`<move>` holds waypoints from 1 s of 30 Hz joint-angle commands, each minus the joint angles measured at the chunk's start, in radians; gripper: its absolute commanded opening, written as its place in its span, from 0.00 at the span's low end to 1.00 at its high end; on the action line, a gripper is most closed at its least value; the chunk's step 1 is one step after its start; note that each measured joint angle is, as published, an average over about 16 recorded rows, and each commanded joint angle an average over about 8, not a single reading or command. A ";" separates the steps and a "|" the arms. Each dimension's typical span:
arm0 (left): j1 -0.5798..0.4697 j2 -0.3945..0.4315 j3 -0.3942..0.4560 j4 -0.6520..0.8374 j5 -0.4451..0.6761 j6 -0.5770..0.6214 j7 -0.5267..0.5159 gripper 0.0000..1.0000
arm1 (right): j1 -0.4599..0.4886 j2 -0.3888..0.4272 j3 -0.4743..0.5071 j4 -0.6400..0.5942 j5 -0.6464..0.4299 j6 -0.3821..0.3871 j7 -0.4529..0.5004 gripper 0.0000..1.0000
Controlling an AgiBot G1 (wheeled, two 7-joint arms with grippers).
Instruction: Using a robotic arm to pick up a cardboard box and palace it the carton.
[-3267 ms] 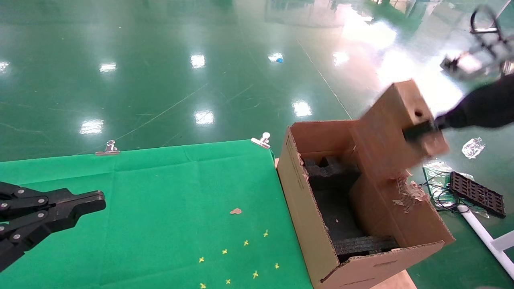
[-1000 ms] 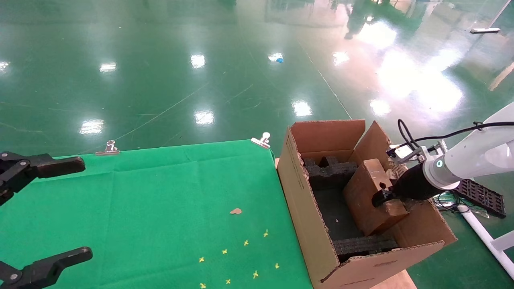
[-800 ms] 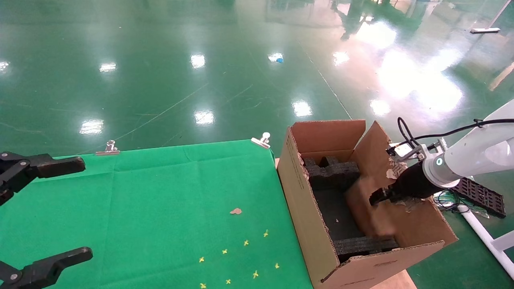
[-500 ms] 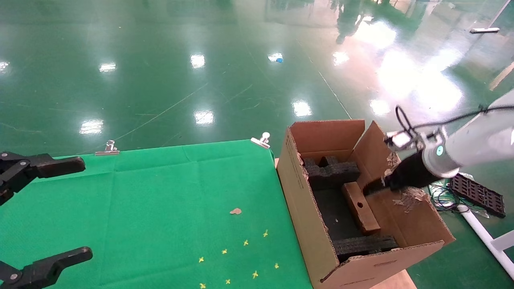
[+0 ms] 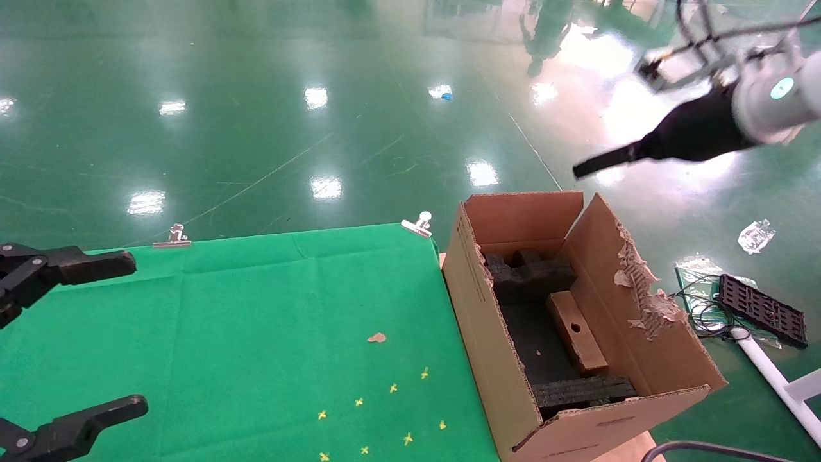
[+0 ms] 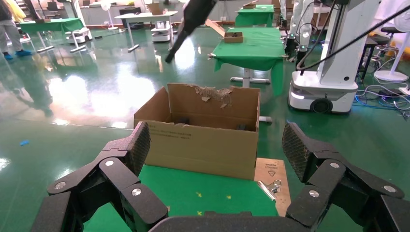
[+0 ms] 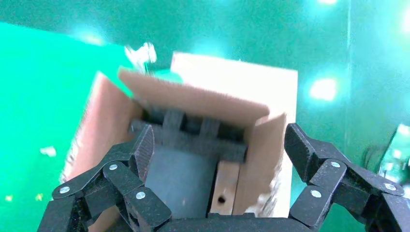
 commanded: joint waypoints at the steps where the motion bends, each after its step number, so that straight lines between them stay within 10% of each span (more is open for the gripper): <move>1: 0.000 0.000 0.000 0.000 0.000 0.000 0.000 1.00 | 0.029 0.014 0.008 0.015 0.008 -0.002 -0.021 1.00; 12: 0.000 0.000 0.001 0.001 0.000 0.000 0.000 1.00 | 0.028 0.032 0.052 0.093 0.024 0.026 -0.060 1.00; 30: -0.001 0.000 0.002 0.001 -0.001 0.000 0.001 1.00 | -0.313 0.088 0.428 0.413 0.181 -0.065 -0.212 1.00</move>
